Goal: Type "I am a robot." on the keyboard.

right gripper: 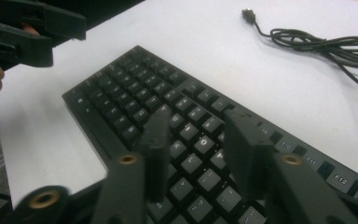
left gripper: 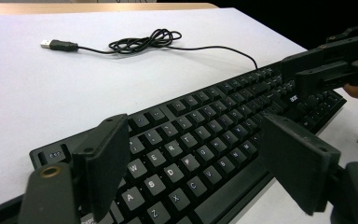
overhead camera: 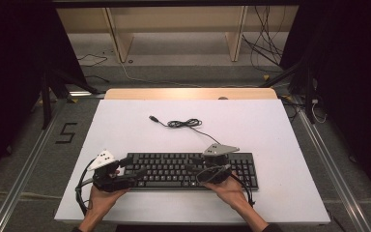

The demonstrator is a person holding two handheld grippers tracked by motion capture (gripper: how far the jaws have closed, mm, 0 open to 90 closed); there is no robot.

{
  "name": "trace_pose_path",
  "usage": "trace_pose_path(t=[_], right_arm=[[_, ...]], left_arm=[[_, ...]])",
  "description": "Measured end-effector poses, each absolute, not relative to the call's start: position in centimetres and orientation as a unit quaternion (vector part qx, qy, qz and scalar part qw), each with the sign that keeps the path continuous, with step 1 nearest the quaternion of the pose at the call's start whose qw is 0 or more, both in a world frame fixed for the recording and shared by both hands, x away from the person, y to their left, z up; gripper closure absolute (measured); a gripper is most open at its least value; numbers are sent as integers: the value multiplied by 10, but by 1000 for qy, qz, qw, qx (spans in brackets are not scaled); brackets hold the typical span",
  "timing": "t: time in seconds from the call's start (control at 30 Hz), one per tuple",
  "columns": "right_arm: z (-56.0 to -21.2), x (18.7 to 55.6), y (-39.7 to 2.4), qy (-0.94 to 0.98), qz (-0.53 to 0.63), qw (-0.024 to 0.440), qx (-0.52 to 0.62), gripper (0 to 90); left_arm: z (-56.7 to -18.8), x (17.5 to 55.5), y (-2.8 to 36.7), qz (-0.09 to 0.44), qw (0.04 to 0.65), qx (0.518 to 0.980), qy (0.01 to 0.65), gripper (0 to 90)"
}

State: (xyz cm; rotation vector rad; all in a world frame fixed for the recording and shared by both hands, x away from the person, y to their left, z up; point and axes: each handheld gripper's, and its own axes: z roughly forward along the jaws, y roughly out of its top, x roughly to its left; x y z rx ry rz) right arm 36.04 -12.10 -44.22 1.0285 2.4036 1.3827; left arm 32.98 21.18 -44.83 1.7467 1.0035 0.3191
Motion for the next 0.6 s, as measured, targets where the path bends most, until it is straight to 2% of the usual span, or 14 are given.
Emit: trace_pose_path(t=[0.1,0.23,0.6], right_arm=[[-444,362,-120,813,459,87,348,791],[-447,362,-117,822,445,78,347,888],[-457,363,-111,839,418,69,340,900]], left_arm=[[-448,328,213,135,526,727,421,245],[-448,327,214,136,526,726,421,245],[-449,323,213,137,528,727,418,245]])
